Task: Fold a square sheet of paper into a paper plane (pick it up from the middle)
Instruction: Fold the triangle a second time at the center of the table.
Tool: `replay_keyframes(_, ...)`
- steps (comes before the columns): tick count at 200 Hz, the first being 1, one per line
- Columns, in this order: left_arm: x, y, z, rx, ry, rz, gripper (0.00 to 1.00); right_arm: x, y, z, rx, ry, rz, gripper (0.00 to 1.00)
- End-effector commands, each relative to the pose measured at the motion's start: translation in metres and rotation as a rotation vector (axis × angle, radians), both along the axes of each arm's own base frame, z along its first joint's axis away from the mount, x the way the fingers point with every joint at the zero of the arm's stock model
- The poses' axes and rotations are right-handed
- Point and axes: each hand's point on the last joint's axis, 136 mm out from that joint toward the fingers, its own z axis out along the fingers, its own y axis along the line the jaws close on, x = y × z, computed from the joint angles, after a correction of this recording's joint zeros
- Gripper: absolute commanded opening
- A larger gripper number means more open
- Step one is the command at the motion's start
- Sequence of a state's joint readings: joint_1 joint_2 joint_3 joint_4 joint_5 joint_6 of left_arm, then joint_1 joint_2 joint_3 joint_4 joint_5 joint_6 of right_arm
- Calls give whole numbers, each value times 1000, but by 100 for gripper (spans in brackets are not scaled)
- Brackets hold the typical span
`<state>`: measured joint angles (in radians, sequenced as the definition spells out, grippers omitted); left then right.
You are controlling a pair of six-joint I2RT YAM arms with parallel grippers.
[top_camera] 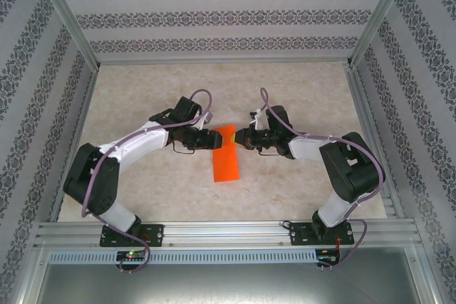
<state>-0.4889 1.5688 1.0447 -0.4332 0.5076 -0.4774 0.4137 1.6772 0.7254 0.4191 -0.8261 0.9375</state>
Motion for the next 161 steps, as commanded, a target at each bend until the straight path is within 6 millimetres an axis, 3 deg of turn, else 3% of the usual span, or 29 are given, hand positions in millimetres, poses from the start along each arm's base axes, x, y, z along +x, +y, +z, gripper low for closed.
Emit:
replay_keyframes(1,5,3,15,-60,-44,85,71,6,1,37,122,-36,-8,0)
replay_keyframes(43,-6,-1,31,-205,-79,113,74,17,-3,71,238,-49,-50,0)
replay_keyframes(79,-10,-5,28,-263,-77,107,74,20,-3,96,281,-68,-55,0)
replay_keyframes(122,-13,-11,43,-334,-97,93,73,23,-5,114,298,-96,-67,0)
replay_keyframes(161,-18,-10,52,-353,-97,85,66,22,-9,109,257,-84,-81,0)
